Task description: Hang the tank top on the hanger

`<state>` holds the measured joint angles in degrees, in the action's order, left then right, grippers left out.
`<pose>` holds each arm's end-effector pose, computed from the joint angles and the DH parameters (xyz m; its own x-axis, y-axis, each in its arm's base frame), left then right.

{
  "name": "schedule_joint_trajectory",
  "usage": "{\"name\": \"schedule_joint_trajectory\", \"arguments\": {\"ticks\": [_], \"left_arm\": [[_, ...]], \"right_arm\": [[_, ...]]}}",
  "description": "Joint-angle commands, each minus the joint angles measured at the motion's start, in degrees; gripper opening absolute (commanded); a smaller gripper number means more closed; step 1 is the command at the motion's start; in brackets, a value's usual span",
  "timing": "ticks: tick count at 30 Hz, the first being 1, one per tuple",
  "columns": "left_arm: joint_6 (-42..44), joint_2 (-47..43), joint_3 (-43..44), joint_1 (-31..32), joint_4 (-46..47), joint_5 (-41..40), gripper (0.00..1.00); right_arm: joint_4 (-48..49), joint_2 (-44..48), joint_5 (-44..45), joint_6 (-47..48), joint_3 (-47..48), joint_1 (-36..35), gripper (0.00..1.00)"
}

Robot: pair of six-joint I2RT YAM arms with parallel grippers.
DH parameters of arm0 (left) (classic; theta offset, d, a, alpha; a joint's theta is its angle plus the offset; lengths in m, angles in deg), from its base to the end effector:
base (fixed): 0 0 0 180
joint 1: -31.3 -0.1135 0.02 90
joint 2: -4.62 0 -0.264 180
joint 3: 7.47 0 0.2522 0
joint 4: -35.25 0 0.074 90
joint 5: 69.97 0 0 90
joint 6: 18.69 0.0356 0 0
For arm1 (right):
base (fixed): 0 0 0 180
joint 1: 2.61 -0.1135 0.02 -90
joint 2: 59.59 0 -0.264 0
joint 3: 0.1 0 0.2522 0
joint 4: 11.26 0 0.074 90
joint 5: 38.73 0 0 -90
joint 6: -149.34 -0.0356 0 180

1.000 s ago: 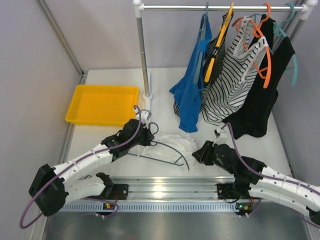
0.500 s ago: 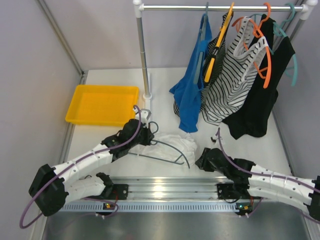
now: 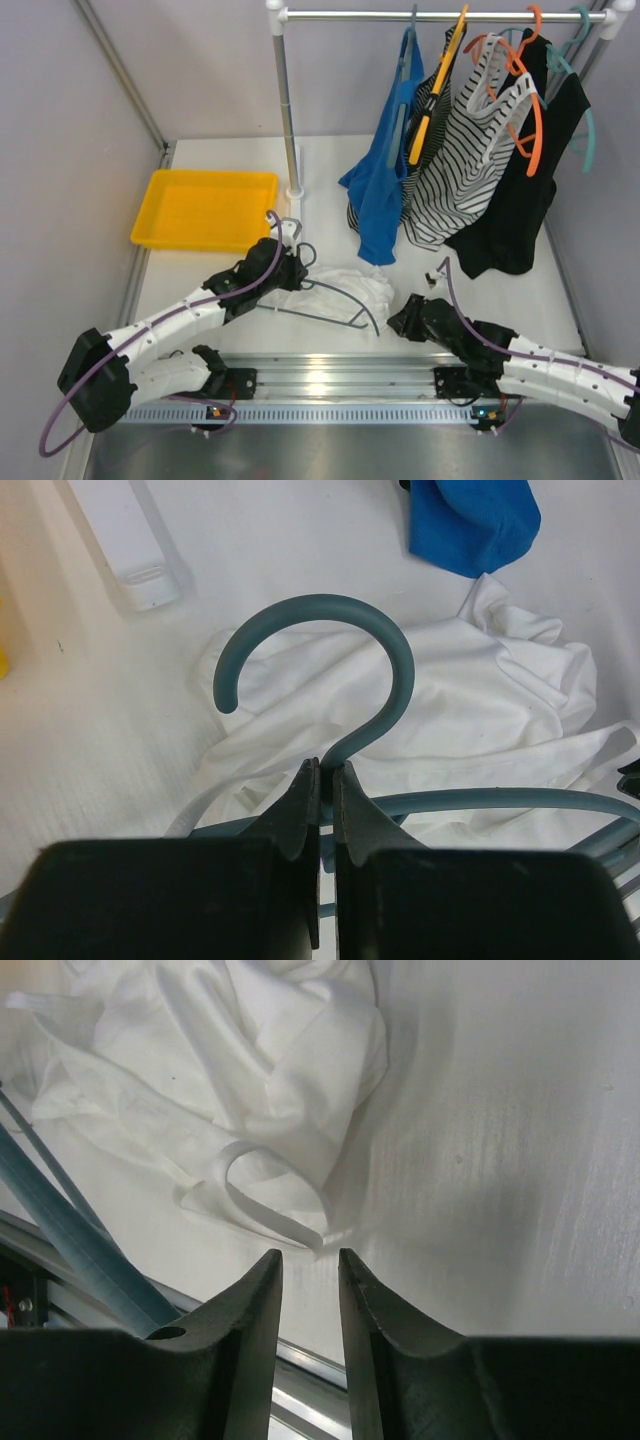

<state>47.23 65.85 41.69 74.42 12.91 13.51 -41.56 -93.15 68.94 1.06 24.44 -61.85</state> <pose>0.1705 -0.1541 0.2304 -0.6258 0.0306 -0.7794 0.3893 0.8782 -0.2780 0.0771 0.1084 0.1515 -0.7647 0.2999 -0.5703 -0.0917 0.8255 0.5569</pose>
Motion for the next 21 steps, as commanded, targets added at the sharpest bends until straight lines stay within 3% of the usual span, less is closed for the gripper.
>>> {"name": "schedule_joint_trajectory", "arguments": {"ticks": [1, 12, 15, 18, 21], "left_arm": [[0.17, -0.85, 0.81, 0.22, 2.43, -0.59, 0.0], [-0.09, -0.85, 0.9, 0.22, 2.51, -0.6, 0.0], [-0.27, -1.03, 0.9, 0.3, 2.51, -0.59, 0.0], [-0.18, -1.2, 1.25, 0.22, 2.34, -0.95, 0.0], [-0.36, -1.38, 1.43, 0.22, 2.16, -2.17, 0.0]], "right_arm": [[2.65, 2.27, 0.25, 0.98, -0.41, -0.87, 0.3], [9.04, -6.5, 1.31, 1.24, -0.5, -1.05, 0.29], [12.48, -8.44, 1.58, 1.24, -1.47, -1.05, 0.22], [11.27, -8.72, 1.84, 0.71, -1.21, -1.05, 0.03], [8.98, -6.01, 1.4, 0.62, -0.86, -1.05, 0.0]]}}
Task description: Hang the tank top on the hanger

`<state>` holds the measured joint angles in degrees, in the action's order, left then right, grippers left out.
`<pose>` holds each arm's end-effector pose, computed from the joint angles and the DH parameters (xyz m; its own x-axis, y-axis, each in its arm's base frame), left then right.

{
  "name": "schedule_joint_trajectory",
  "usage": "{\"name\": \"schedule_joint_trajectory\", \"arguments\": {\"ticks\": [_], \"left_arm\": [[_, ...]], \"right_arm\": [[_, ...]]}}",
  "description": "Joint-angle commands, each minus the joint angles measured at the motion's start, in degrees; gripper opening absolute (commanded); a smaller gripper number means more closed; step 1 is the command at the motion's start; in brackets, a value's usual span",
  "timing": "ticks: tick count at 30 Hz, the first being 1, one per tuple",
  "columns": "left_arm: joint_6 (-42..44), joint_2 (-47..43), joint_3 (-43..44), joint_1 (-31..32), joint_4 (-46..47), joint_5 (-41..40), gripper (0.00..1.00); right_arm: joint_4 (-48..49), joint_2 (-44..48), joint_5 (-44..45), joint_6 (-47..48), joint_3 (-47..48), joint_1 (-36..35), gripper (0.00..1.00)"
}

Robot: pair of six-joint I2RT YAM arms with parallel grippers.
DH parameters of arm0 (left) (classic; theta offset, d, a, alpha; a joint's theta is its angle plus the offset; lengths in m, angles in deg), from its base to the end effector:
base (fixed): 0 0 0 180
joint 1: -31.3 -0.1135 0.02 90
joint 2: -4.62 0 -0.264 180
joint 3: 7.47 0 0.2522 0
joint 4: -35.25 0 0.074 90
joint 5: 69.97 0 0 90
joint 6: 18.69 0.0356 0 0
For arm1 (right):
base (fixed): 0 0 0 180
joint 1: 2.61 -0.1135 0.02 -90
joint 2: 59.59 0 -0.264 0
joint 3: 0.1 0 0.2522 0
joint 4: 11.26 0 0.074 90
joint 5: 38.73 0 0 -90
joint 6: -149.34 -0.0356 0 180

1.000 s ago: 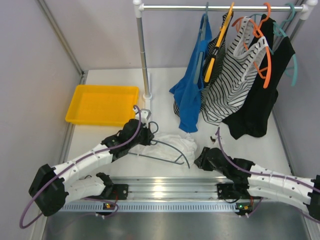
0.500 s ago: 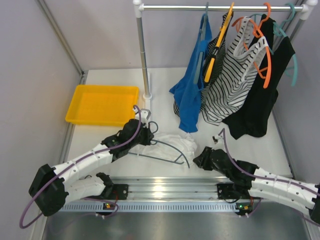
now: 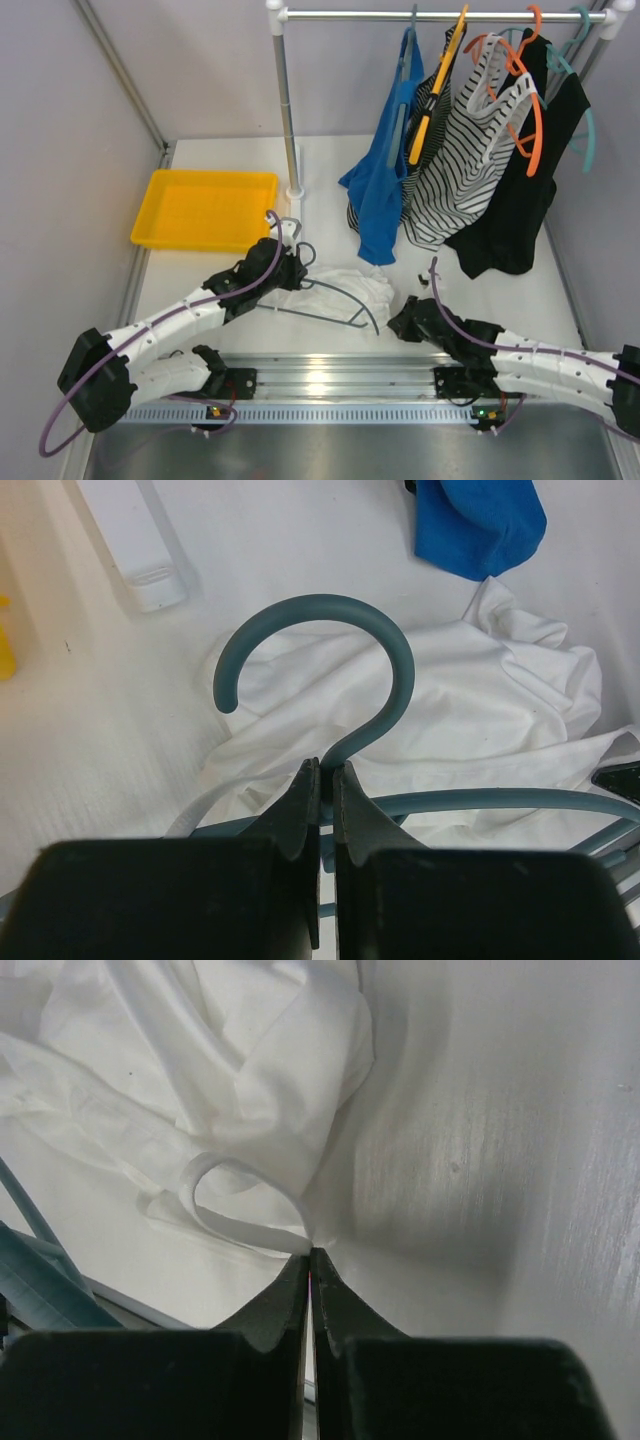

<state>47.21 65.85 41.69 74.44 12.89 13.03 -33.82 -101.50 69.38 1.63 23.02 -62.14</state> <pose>0.1706 -0.1539 0.2304 -0.6238 0.0291 -0.7811 0.3841 0.8817 -0.2739 0.0822 0.1178 0.1374 -0.7714 0.2733 -0.5746 -0.0912 0.8463 0.5249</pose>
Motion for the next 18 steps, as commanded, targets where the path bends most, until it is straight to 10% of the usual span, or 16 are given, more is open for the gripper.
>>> {"name": "schedule_joint_trajectory", "arguments": {"ticks": [1, 18], "left_arm": [[-0.6, -1.38, 1.6, 0.2, 2.27, -1.96, 0.0], [-1.3, 2.4, 3.98, 2.21, 6.14, -8.38, 0.0]], "right_arm": [[-0.94, 3.4, 0.53, 0.32, 1.0, -0.77, 0.0], [-7.02, 11.42, -11.87, 7.79, 10.05, -0.68, 0.0]]}}
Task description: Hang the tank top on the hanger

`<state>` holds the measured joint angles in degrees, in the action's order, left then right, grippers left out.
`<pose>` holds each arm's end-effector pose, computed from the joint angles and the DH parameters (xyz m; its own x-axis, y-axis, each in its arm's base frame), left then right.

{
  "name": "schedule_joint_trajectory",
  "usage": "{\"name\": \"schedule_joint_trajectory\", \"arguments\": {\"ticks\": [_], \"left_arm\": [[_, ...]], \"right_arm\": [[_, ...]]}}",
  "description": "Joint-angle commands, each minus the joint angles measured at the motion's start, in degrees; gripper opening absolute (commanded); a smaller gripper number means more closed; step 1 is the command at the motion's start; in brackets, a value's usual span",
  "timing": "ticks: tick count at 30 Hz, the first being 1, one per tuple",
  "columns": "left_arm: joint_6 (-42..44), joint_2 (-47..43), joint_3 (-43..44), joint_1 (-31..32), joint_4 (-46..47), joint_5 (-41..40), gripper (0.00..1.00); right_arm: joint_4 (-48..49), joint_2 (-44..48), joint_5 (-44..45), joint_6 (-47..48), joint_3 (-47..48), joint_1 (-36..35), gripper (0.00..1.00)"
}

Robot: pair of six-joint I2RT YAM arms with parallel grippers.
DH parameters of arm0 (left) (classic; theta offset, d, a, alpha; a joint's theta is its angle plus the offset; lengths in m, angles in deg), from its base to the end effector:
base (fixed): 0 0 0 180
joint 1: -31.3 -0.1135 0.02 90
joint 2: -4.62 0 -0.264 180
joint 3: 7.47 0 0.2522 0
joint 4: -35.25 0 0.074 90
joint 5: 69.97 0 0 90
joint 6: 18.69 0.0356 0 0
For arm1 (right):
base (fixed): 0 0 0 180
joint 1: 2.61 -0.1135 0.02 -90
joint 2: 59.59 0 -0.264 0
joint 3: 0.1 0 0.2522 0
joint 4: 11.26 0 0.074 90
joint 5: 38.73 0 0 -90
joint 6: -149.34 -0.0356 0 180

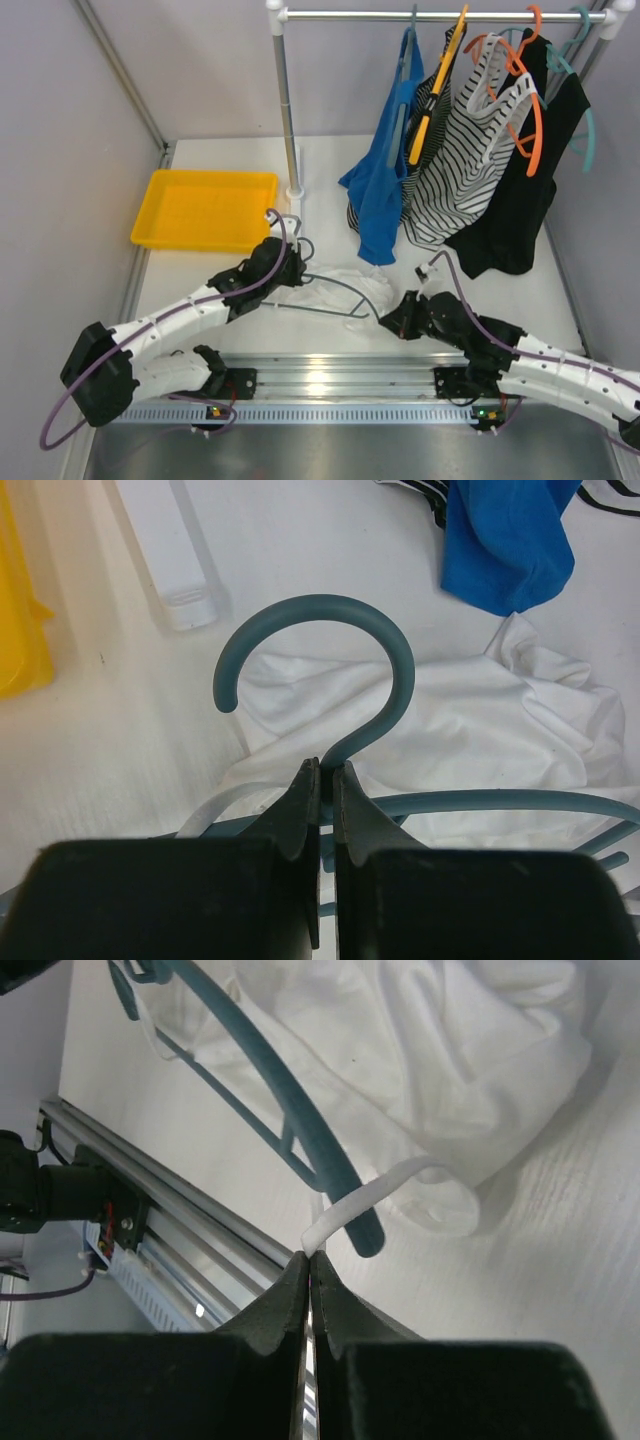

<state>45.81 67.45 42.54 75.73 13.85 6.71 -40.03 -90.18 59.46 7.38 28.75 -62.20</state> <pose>0.1737 -0.1588 0.2313 -0.5972 -0.0012 -0.8021 0.3192 0.9171 -0.2390 0.0747 0.1173 0.1847 -0.7817 0.2082 -0.5879 -0.2853 0.7188 0.6340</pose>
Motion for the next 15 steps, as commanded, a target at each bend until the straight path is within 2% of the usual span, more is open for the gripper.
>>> {"name": "schedule_joint_trajectory", "arguments": {"ticks": [1, 15], "left_arm": [[0.27, 1.07, 3.21, 1.01, 5.44, -1.97, 0.0], [2.38, 1.6, 2.51, 6.46, 8.85, -1.97, 0.0]], "right_arm": [[-0.9, -0.17, -1.86, 2.13, 4.77, -0.7, 0.0], [3.49, -13.61, -0.01, 3.54, 12.85, -0.7, 0.0]]}}
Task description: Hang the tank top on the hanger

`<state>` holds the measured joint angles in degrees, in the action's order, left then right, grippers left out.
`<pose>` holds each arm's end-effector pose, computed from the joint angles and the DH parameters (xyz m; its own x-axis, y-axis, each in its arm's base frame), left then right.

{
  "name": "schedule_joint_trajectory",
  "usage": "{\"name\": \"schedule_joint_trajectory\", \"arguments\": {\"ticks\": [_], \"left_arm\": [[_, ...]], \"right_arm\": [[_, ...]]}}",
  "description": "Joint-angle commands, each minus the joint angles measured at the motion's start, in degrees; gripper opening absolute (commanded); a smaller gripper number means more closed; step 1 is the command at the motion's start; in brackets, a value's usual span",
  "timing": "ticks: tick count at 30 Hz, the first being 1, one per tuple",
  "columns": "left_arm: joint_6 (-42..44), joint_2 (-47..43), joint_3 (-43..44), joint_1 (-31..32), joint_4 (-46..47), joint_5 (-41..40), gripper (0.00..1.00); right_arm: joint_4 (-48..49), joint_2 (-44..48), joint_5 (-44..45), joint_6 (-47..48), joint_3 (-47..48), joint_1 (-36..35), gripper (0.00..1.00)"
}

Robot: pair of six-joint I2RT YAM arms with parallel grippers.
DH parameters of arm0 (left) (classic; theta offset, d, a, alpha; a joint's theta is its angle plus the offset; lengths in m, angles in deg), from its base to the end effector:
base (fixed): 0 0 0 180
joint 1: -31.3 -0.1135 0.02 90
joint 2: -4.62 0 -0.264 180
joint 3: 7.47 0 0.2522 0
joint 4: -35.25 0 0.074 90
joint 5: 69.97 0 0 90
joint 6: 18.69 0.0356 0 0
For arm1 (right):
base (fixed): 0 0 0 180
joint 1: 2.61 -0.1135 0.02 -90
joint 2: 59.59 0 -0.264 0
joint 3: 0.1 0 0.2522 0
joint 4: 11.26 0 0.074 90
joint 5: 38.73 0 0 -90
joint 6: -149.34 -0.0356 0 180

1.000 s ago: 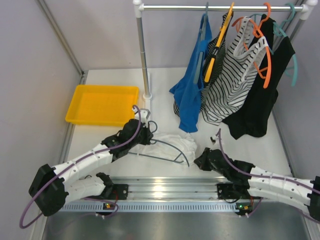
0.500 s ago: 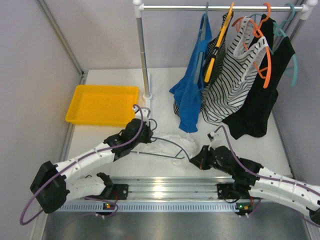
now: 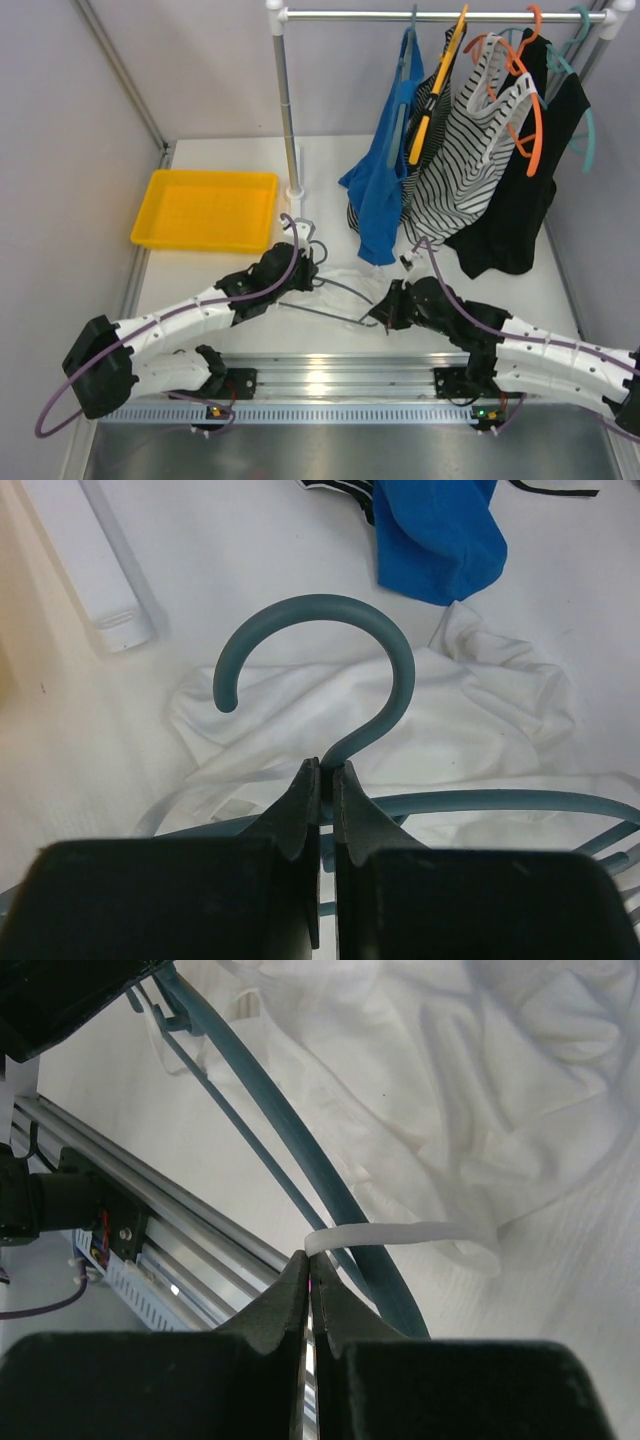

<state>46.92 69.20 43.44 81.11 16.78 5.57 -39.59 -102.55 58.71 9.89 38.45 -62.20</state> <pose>0.1640 -0.1803 0.2346 -0.5618 0.0454 -0.8260 0.4077 0.8840 -0.2287 0.0901 0.1444 0.2149 -0.7859 0.1495 -0.6000 -0.3121 0.7418 0.5936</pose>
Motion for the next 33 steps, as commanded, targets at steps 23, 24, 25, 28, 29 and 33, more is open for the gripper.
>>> {"name": "schedule_joint_trajectory", "arguments": {"ticks": [23, 24, 25, 28, 29, 33], "left_arm": [[3.46, -3.93, 3.46, 5.31, 2.87, -4.61, 0.0], [3.72, -4.11, 3.72, 5.31, 2.6, -4.7, 0.0], [3.81, -4.37, 4.07, 5.31, 1.9, -4.7, 0.0], [4.34, -5.6, 4.95, 5.39, 0.41, -5.23, 0.0], [4.6, -6.21, 5.3, 5.39, 0.06, -5.49, 0.0], [5.92, -7.36, 6.97, 5.48, -1.79, -5.84, 0.0]], "right_arm": [[7.1, -16.8, 0.38, 9.37, 15.54, 0.44, 0.0], [7.18, -17.07, 0.03, 9.63, 15.98, 0.44, 0.0], [7.18, -17.24, -0.23, 9.81, 16.16, 0.53, 0.0], [6.48, -17.68, -0.5, 10.25, 17.21, 0.44, 0.08], [6.22, -17.34, -0.59, 10.34, 17.56, 0.44, 0.11], [3.85, -15.93, -0.06, 12.36, 20.72, 0.44, 0.32]]}}
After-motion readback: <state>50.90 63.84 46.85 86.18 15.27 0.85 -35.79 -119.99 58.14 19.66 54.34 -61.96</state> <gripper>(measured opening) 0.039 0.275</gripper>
